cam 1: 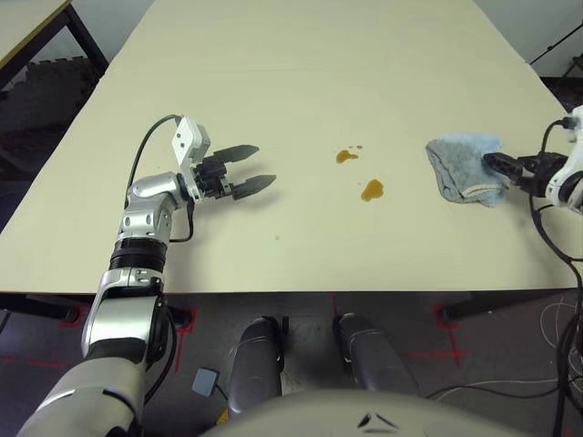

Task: Wipe the water off the table with a rag.

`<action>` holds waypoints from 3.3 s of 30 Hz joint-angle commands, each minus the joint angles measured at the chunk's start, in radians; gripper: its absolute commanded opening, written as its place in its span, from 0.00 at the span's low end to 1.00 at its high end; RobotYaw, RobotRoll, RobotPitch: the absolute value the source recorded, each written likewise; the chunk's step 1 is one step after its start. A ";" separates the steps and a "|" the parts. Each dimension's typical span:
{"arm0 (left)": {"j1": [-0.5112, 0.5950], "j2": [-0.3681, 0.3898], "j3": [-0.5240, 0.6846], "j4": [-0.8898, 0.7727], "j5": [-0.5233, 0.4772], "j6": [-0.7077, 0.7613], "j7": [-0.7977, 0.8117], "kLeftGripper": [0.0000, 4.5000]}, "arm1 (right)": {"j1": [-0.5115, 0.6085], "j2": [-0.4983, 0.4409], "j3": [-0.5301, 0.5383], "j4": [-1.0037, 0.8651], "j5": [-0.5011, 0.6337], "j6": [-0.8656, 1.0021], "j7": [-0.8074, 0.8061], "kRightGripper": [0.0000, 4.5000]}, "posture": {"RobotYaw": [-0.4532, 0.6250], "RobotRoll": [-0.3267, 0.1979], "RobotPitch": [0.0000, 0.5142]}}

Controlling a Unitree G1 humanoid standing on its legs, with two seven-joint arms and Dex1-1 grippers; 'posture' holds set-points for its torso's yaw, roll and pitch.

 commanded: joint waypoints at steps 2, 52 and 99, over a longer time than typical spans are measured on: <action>-0.009 0.001 0.013 -0.013 -0.015 0.029 0.016 1.00 | -0.024 0.031 0.023 0.075 -0.026 -0.037 0.007 0.99 | 0.21 0.62 0.25; -0.043 0.009 0.013 0.052 0.010 -0.016 0.034 1.00 | -0.201 0.225 -0.129 0.001 0.140 0.089 -0.099 0.01 | 0.21 0.62 0.24; -0.026 0.045 0.008 0.044 0.011 -0.016 -0.024 1.00 | -0.299 0.673 0.191 0.244 -0.137 -0.097 -0.156 0.01 | 0.23 0.62 0.25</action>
